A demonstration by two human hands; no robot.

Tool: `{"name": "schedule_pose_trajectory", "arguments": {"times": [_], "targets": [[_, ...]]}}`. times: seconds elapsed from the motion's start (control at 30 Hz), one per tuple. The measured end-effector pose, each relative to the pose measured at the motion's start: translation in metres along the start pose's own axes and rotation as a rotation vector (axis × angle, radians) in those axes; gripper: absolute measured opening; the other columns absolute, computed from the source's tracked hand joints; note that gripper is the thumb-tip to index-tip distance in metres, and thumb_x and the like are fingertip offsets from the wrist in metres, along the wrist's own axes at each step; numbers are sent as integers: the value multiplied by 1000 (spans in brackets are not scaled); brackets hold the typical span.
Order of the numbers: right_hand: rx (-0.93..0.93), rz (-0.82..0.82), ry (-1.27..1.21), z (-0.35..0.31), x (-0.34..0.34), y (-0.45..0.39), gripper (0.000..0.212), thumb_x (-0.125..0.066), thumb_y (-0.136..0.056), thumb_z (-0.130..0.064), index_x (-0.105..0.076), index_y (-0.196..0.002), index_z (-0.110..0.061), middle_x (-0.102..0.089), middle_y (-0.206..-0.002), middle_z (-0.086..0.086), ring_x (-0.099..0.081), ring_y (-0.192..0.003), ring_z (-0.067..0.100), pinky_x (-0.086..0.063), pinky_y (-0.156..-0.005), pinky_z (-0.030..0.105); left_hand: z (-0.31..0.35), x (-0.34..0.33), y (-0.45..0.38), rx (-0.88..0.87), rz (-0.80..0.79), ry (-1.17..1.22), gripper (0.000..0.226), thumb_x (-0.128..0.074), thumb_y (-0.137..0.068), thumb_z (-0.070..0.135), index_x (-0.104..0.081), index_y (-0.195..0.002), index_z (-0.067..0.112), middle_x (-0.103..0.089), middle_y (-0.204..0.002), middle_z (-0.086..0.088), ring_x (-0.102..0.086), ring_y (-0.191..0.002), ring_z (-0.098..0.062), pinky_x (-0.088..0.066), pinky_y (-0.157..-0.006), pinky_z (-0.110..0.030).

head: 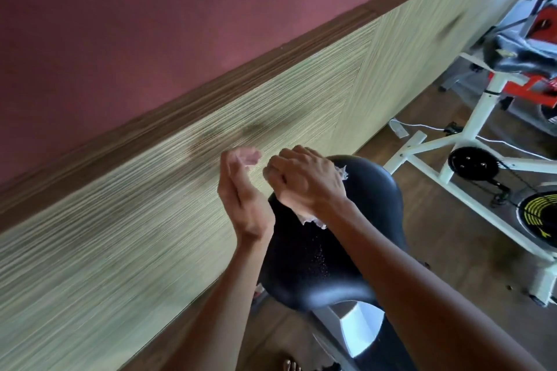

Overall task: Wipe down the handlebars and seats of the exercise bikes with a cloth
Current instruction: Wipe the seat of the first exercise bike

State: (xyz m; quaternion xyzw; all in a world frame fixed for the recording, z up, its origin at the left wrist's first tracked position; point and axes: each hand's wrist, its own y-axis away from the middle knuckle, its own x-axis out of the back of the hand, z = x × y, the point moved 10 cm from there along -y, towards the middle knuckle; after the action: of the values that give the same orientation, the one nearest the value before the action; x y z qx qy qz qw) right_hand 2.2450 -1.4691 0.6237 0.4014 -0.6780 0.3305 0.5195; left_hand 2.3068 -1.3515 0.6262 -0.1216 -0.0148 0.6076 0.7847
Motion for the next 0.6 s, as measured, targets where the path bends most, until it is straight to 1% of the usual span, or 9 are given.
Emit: {"name": "schedule_pose_trajectory", "arguments": {"times": [0.07, 0.13, 0.2, 0.23, 0.3, 0.37, 0.47, 0.53, 0.6], "targets": [[100, 14, -72, -22, 3, 14, 36, -30, -98, -42, -63, -88, -28, -58, -88, -13, -53, -93, 13, -46, -91, 37, 2, 26, -2, 33, 19, 23, 40, -28, -105, 27, -65, -99, 12, -71, -92, -10, -68, -87, -29, -52, -84, -38], [240, 14, -100, -46, 5, 38, 28, -39, -96, -35, -66, -100, -28, -63, -98, -12, -54, -99, 14, -43, -96, 35, 0, 47, -3, 76, -55, -16, 46, -26, -106, 32, -67, -96, 12, -72, -87, -9, -68, -84, -29, -53, -82, -43], [369, 12, -106, -60, 5, 66, 26, -52, -96, -27, -67, -117, -25, -65, -118, -8, -55, -116, 17, -38, -108, 37, -6, 60, -3, 134, -164, -68, 55, -24, -106, 44, -68, -92, 15, -73, -83, -7, -69, -82, -27, -53, -79, -43], [377, 27, -117, -56, 6, 79, 31, -57, -95, -25, -66, -125, -24, -62, -129, -7, -53, -126, 18, -34, -115, 39, -9, 65, -4, 159, -218, -91, 58, -23, -106, 49, -69, -91, 16, -73, -83, -7, -70, -81, -26, -53, -78, -42], [285, 116, -142, -29, 17, 91, 39, -60, -94, -23, -63, -132, -26, -56, -142, -7, -47, -137, 19, -29, -119, 42, -13, 74, -6, 192, -320, -154, 62, -25, -103, 56, -69, -89, 15, -74, -82, -6, -70, -81, -22, -52, -78, -35], [47, 220, -137, 11, 28, 79, 35, -54, -97, -30, -61, -131, -30, -55, -139, -10, -50, -132, 21, -36, -114, 41, -16, 82, -3, 210, -427, -221, 62, -29, -98, 59, -68, -87, 12, -74, -84, -2, -68, -82, -13, -50, -75, -20], [-273, 178, -126, 41, 22, 35, 27, -42, -103, -45, -59, -122, -37, -58, -129, -13, -49, -122, 20, -41, -102, 38, -20, 82, 5, 252, -563, -265, 53, -41, -104, 48, -68, -91, 4, -74, -88, 1, -66, -84, 3, -45, -73, -7], [-285, 100, -58, 27, 10, 13, 33, -33, -100, -48, -62, -114, -37, -60, -122, -14, -49, -120, 19, -40, -95, 35, -23, 72, 5, 258, -615, -287, 55, -41, -107, 48, -69, -96, 2, -73, -96, -1, -64, -85, 8, -45, -73, -6], [-178, 24, 4, -11, 0, 11, 40, -29, -96, -50, -65, -108, -36, -61, -115, -16, -49, -116, 14, -36, -89, 29, -29, 59, -2, 254, -635, -321, 49, -39, -108, 46, -69, -100, 8, -73, -100, -1, -64, -87, 5, -45, -72, -7]]}}
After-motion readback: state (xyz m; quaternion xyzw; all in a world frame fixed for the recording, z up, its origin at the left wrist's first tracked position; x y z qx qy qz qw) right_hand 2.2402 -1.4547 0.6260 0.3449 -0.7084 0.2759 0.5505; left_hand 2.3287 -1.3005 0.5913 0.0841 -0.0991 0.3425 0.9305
